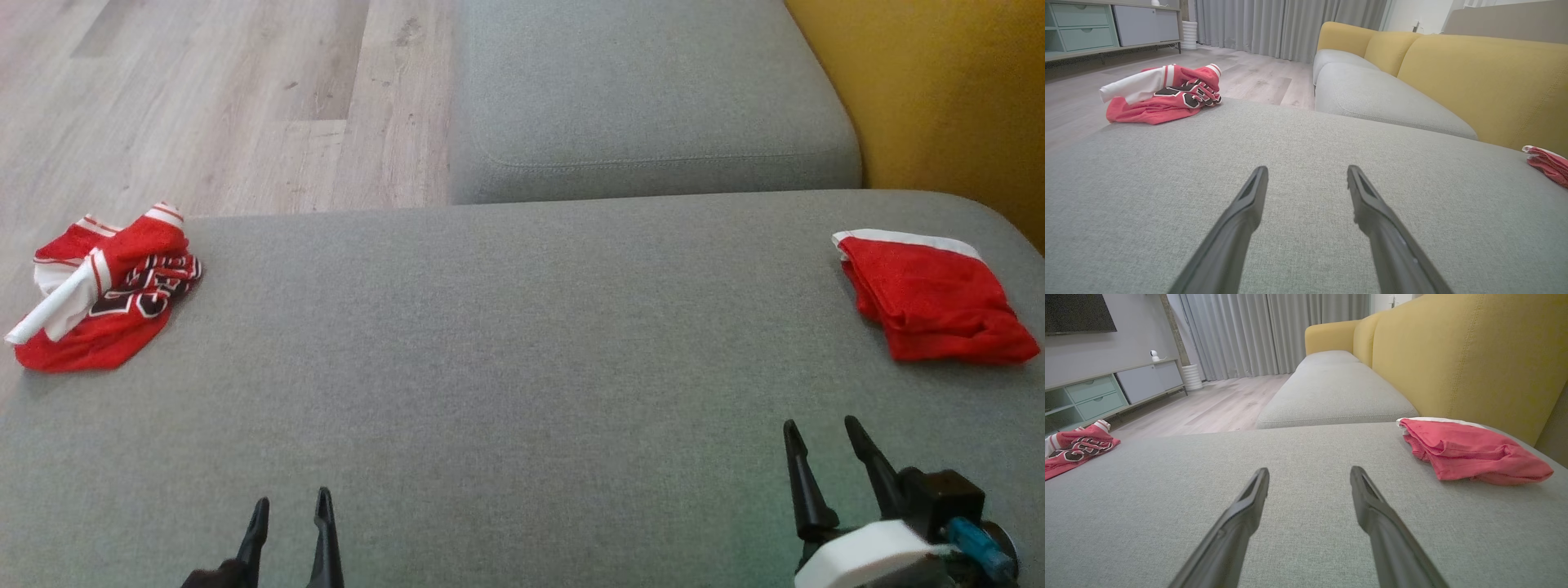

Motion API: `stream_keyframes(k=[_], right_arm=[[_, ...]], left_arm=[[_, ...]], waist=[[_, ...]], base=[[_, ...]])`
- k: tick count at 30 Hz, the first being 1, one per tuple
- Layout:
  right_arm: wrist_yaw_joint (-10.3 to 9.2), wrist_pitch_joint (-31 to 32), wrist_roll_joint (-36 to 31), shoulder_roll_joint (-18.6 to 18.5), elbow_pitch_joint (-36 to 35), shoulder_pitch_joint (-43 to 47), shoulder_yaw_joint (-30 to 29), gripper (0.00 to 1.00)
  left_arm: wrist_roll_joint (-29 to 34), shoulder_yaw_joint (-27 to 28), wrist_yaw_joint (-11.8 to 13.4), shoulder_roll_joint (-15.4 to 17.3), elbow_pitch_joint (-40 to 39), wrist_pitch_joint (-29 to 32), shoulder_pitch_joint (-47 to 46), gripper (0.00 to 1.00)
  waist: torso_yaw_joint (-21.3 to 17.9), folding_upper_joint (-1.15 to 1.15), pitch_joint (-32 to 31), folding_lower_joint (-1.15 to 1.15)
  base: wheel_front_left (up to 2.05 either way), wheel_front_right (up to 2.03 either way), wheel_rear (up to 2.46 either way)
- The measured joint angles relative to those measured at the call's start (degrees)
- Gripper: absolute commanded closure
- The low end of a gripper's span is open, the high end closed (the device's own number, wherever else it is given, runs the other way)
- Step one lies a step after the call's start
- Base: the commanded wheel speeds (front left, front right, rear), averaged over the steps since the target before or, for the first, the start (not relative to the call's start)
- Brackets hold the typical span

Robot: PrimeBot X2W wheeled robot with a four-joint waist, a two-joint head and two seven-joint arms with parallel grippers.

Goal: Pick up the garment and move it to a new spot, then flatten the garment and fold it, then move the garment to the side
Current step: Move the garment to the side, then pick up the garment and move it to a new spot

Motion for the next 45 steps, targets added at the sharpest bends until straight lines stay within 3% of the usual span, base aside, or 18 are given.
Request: stream_keyframes(k=[15, 25, 27, 31, 36, 45], right_arm=[[0.0, 0.5, -0.1, 0.0, -0.6, 0.5, -0.1, 0.0], [0.0, -0.5, 2.0, 0.0, -0.5, 0.4, 0.8, 0.0], [0.0, -1.0, 2.4, 0.0, 0.0, 0.3, 1.4, 0.0], [0.0, -1.0, 2.5, 0.0, 0.3, -1.5, 4.1, 0.0], [0.0, -0.9, 2.4, 0.0, 1.4, -6.9, 6.9, 0.0], [0.0, -0.9, 1.7, 0.0, 3.0, -8.0, 7.7, 0.0]], left_arm=[[0.1, 0.1, -0.9, -0.3, 0.8, -0.1, -0.8, 0.0], [1.3, 0.7, -0.6, 1.0, -1.2, 0.0, -2.5, 0.0], [1.5, 0.9, -0.2, 1.5, -1.9, 0.0, -2.6, 0.0], [1.5, 3.2, 1.3, 1.7, -4.1, 0.0, -2.4, 0.0], [1.6, 6.1, 2.7, 1.4, -7.1, -0.1, -1.3, 0.0], [3.2, 9.0, 2.5, 1.2, -9.8, -0.1, 0.7, 0.0]], waist=[[3.6, 0.0, 0.5, 0.0], [14.2, 0.0, 1.3, 0.0], [18.4, 0.0, 1.6, 0.0], [23.0, 0.0, 2.7, 0.0], [25.7, 0.0, 5.6, 0.01], [27.6, 0.0, 7.9, 0.0]], base=[[0.0, 0.0, 0.0], [0.0, 0.0, 0.0], [0.0, 0.0, 0.0], [0.0, 0.0, 0.0], [0.0, 0.0, 0.0], [0.0, 0.0, 0.0]])
